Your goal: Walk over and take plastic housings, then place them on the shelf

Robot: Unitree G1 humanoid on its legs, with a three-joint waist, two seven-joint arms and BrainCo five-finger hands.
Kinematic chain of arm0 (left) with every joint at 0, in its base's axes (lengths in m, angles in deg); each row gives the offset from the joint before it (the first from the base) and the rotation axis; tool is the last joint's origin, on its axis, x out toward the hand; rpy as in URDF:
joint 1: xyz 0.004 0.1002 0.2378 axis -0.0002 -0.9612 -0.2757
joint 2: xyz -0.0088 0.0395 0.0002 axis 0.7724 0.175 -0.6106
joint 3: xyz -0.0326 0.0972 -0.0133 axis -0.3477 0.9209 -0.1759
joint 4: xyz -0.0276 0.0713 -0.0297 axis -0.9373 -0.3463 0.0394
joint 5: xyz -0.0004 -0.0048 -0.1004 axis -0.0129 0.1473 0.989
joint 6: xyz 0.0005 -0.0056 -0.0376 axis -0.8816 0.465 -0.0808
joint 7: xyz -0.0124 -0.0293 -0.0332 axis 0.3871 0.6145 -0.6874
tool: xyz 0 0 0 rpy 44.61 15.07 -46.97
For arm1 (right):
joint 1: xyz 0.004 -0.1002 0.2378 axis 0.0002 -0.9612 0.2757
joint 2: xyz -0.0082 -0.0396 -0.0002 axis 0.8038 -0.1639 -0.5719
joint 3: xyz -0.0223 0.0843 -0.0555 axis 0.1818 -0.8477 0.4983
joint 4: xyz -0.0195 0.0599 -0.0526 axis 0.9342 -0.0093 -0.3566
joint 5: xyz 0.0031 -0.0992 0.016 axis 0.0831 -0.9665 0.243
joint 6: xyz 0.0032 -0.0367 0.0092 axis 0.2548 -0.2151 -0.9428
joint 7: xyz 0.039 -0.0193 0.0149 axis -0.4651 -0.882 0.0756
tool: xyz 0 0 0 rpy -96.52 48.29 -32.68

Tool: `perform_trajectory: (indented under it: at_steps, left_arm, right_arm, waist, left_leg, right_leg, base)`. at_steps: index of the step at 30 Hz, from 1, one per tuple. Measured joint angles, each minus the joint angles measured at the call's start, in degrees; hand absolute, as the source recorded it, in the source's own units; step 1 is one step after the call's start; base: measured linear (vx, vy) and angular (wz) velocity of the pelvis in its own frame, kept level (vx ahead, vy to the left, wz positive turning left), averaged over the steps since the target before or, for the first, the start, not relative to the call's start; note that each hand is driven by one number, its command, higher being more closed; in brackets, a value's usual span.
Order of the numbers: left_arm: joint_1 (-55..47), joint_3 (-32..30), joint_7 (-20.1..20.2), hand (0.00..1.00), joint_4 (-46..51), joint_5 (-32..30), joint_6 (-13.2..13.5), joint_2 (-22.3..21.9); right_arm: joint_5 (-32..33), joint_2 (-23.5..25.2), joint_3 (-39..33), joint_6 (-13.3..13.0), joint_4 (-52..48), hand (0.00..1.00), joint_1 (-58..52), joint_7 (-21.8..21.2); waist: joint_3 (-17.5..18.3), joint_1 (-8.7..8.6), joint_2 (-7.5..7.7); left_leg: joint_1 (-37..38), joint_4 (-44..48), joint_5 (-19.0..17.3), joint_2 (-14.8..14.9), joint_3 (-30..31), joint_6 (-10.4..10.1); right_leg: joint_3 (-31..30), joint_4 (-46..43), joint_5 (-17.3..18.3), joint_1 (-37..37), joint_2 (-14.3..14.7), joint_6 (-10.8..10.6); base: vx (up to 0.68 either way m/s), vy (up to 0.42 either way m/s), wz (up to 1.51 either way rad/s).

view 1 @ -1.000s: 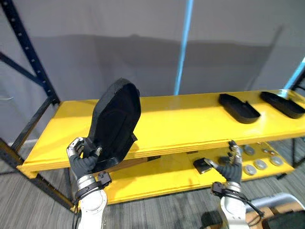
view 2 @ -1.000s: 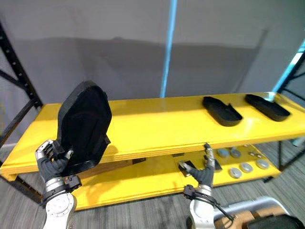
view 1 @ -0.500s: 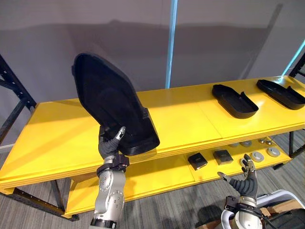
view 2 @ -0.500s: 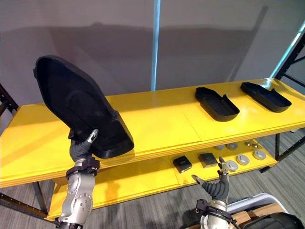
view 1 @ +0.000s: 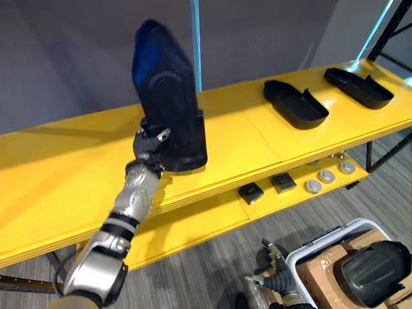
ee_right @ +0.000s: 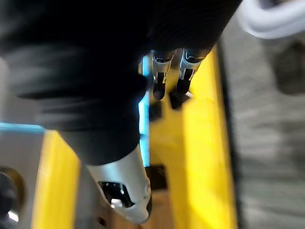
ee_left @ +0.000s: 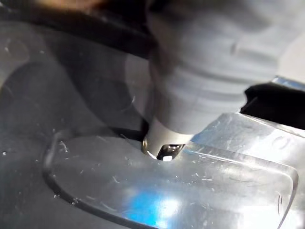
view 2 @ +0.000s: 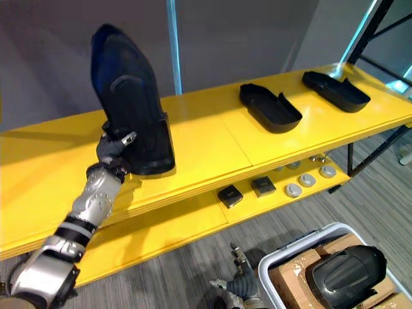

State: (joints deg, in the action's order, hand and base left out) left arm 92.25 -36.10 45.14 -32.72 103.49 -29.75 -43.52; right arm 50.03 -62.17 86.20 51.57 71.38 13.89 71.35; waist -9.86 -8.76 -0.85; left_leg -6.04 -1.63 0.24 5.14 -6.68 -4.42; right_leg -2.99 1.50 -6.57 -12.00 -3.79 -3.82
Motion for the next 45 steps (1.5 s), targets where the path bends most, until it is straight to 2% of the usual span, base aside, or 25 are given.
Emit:
perform_trajectory:
  at_steps: [7, 11, 17, 18, 26, 35, 42, 45]
  left_arm:
    - [9.77, 1.8, 0.82, 1.0, -9.32, -1.31, -3.02, 3.4]
    - [13.19, 1.8, 0.03, 1.0, -11.74, -1.3, -3.34, 4.04]
    - [15.04, 1.63, -2.62, 1.0, -13.9, -1.29, -3.56, 4.84]
    - [15.05, 1.63, -2.87, 0.0, -13.93, -1.29, -3.6, 5.21]
    - [17.2, 1.62, -3.39, 0.0, -16.32, -1.93, -4.82, 5.58]
    - [18.8, 1.58, -3.56, 0.0, -16.49, -2.43, -4.77, 5.77]
    - [18.93, 1.63, -2.79, 0.0, -16.51, -7.93, -5.18, 5.9]
    - [18.93, 1.73, -1.93, 0.0, -16.52, -8.42, -5.29, 6.34]
  right_arm:
    - [-0.03, 0.12, 1.55, 0.27, 7.01, 0.0, 2.17, -0.58]
    - [-0.04, 0.06, 2.64, 0.57, 7.79, 0.0, 3.67, -0.42]
    - [-0.04, 0.17, 4.09, 1.39, 9.32, 0.0, 5.34, 0.32]
    - [-0.04, 0.14, 4.38, 1.42, 9.33, 0.0, 5.36, 0.62]
    - [-0.04, 0.16, 5.07, 1.52, 9.46, 0.0, 6.44, 0.9]
    - [-0.04, 0.12, 5.16, 1.64, 10.19, 0.0, 7.23, 1.65]
    - [-0.03, 0.12, 5.45, 1.64, 10.21, 0.0, 7.22, 1.63]
    - [-0.03, 0.12, 5.45, 1.64, 10.21, 0.0, 7.22, 1.61]
  waist:
    - [-3.74, -0.37, 0.42]
    - [-5.28, -0.71, 1.14]
    - [-6.36, -0.83, 1.39]
    - [-6.42, -0.87, 1.41]
    - [-7.56, -0.94, 2.03]
    - [-8.11, -1.05, 2.38]
    - [-8.19, -1.18, 2.45]
    - [-8.19, -1.41, 2.45]
  left_leg:
    - [-1.66, -0.45, 1.43, 0.11, 0.07, -0.37]
    - [-2.68, -0.48, 2.0, 0.09, 0.47, -0.43]
    - [-3.26, -1.33, 2.7, 0.07, 0.45, -0.29]
    - [-3.48, -1.57, 2.82, 0.08, 0.41, -0.26]
    - [-3.94, -2.12, 3.19, 0.08, 0.14, -0.22]
    - [-4.2, -2.21, 3.19, 0.1, 0.1, -0.23]
    - [-4.22, -2.32, 3.19, 0.08, 0.12, -0.23]
    - [-4.22, -2.32, 3.2, 0.08, 0.1, -0.23]
  right_leg:
    - [0.03, 0.01, -0.36, -1.74, 0.07, 0.32]
    - [0.46, 0.02, -0.59, -2.42, 0.07, 0.62]
    - [0.43, 0.04, -0.91, -3.47, 0.18, 0.86]
    - [0.37, 0.07, -1.05, -3.86, 0.23, 0.86]
    - [0.19, 1.11, -1.95, -4.22, 0.27, 0.84]
    - [0.18, 1.79, -2.29, -4.22, 0.27, 0.81]
    - [0.22, 1.93, -2.31, -4.22, 0.25, 0.79]
    - [0.22, 1.94, -2.31, -4.21, 0.25, 0.79]
  base:
    - [0.01, -0.001, 0.0]
    - [0.0, 0.01, 0.05]
    - [0.0, 0.0, 0.0]
    - [0.0, 0.0, 0.0]
    - [0.01, 0.032, -0.02]
    - [0.02, 0.044, 0.0]
    - [0.02, 0.041, 0.0]
    - [0.03, 0.042, 0.0]
